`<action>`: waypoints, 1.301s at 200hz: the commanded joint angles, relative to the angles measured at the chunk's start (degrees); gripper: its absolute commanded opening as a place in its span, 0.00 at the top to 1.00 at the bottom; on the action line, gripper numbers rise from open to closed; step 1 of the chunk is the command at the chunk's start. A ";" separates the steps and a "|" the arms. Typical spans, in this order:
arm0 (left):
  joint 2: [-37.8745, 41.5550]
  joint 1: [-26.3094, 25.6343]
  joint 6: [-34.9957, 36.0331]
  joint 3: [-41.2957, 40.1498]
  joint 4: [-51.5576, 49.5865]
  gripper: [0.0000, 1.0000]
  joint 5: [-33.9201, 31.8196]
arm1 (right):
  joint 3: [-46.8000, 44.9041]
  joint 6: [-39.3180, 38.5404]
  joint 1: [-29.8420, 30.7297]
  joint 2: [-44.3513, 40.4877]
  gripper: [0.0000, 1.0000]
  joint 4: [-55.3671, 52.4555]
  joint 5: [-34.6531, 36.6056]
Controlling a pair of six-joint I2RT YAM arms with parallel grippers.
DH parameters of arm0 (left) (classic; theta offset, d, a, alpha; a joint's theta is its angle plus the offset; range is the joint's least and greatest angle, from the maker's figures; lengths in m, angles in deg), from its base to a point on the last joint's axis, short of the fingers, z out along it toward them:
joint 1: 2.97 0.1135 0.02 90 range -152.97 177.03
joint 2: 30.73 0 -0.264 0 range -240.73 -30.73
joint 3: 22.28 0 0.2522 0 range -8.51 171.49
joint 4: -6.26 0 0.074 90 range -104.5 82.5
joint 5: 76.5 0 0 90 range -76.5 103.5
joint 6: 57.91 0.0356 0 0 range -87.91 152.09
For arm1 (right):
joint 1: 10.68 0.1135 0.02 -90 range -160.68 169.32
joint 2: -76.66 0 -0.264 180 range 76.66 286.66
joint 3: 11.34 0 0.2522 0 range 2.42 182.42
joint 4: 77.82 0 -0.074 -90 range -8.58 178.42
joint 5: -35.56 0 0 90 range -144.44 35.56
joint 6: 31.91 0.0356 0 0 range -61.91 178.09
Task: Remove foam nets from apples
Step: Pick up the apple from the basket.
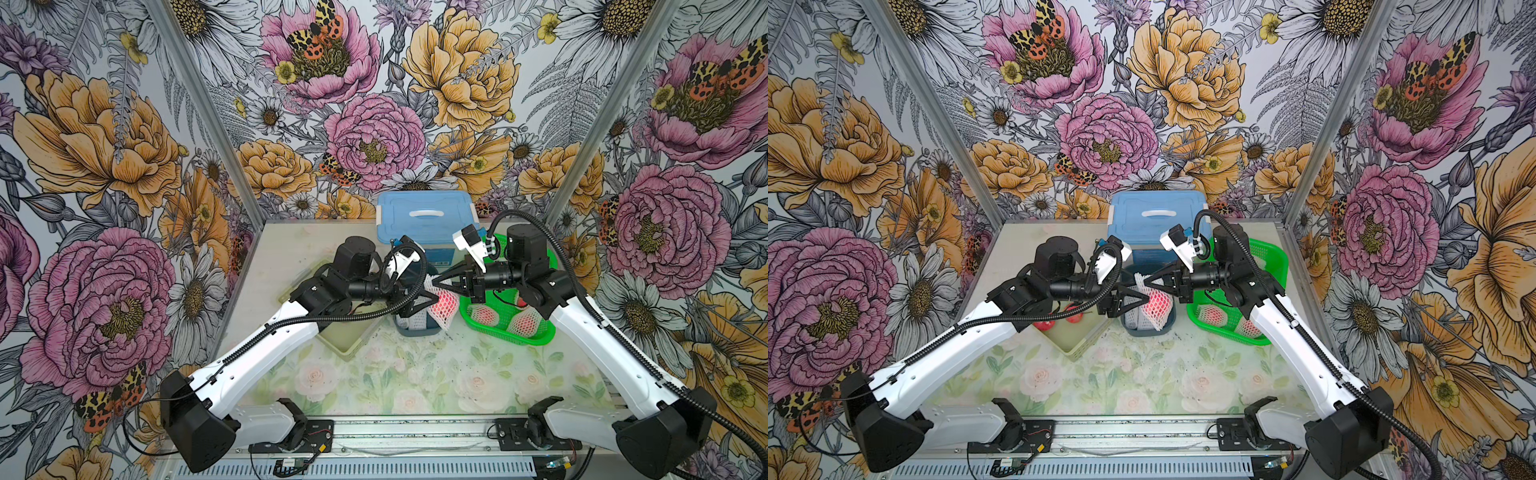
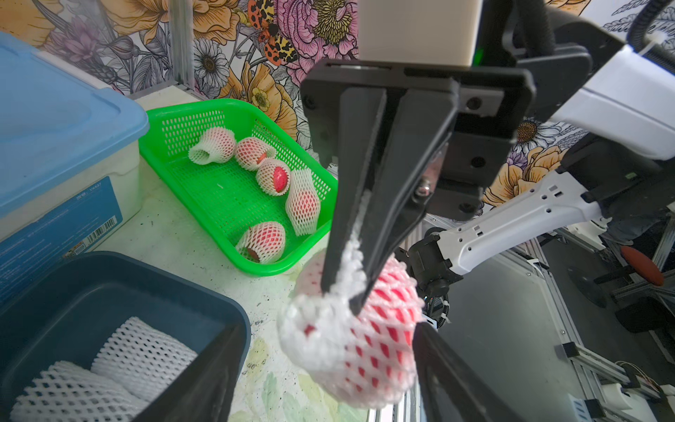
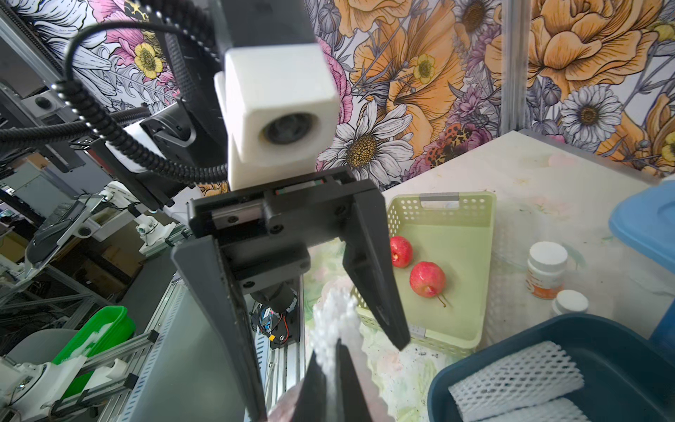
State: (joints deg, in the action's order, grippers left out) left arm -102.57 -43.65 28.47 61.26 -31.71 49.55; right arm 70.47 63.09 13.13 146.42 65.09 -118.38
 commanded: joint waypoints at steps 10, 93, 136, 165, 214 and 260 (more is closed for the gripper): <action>1.96 0.86 1.61 1.84 -0.56 0.30 0.49 | 2.61 -0.90 2.02 -0.36 1.00 1.27 -0.67; 3.36 1.49 2.90 1.18 -0.62 0.87 7.46 | 3.93 -0.86 2.47 0.63 1.00 1.40 0.03; 5.79 4.02 2.66 0.28 -0.17 1.00 3.91 | 4.20 -0.35 2.22 -2.39 0.56 2.06 4.27; 9.01 9.41 -3.24 -2.88 6.20 1.00 6.01 | 3.55 0.48 1.55 -4.30 0.38 2.19 11.77; 15.29 21.26 -20.11 -11.80 23.35 1.00 6.70 | -0.81 4.76 3.15 -8.60 0.15 8.07 26.47; 19.51 23.46 -26.58 -16.71 29.35 1.00 1.27 | -2.57 1.15 20.00 -7.32 0.23 9.53 55.24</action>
State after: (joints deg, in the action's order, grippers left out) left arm -85.04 -21.20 9.04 47.08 -10.97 53.20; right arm 68.46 65.80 27.14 137.57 71.80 -81.77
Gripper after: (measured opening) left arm 0.053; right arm 0.806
